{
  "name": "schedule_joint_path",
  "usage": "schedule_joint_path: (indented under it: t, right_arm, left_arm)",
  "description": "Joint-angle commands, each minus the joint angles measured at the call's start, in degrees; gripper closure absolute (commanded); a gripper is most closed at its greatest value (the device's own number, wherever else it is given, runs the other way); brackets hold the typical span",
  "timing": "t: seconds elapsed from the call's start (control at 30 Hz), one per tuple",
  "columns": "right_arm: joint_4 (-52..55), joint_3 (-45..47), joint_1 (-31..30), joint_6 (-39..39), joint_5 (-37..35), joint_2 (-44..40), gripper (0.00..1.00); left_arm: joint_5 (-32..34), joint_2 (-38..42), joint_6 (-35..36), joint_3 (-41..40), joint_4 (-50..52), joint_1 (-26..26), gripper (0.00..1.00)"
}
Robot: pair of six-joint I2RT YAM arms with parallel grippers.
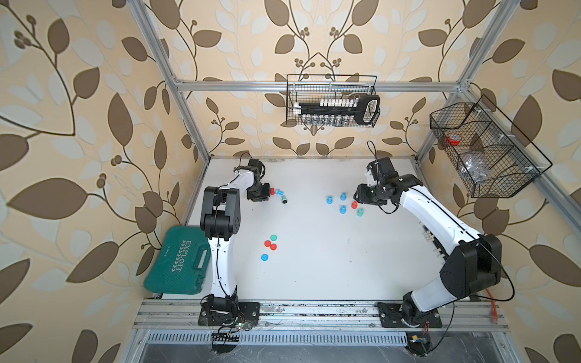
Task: Close the stamp cap
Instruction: Pick up the stamp from the center of the board.
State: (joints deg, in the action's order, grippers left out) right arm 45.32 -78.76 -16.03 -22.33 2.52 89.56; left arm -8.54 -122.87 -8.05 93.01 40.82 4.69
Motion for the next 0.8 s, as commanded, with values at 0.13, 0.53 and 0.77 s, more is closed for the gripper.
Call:
schedule_joint_path:
  t: [0.13,0.53,0.77]
  right_arm:
    - [3.63,-0.95,0.49,-0.12,18.17,-3.9,0.5]
    - [1.09,7.92,-1.69,-3.51,48.94,-4.19,0.49]
    - [1.44,8.36,-7.86,-3.7,54.6,-0.54,0.46]
  left_arm:
    - [-0.67,22.73,-3.68,-15.64,1.73,4.11,0.79]
    - [-0.44,47.65,-9.63,-28.14,3.56,22.4,0.77]
    - [2.02,54.23,-12.24,-30.26,3.47,30.41,0.77]
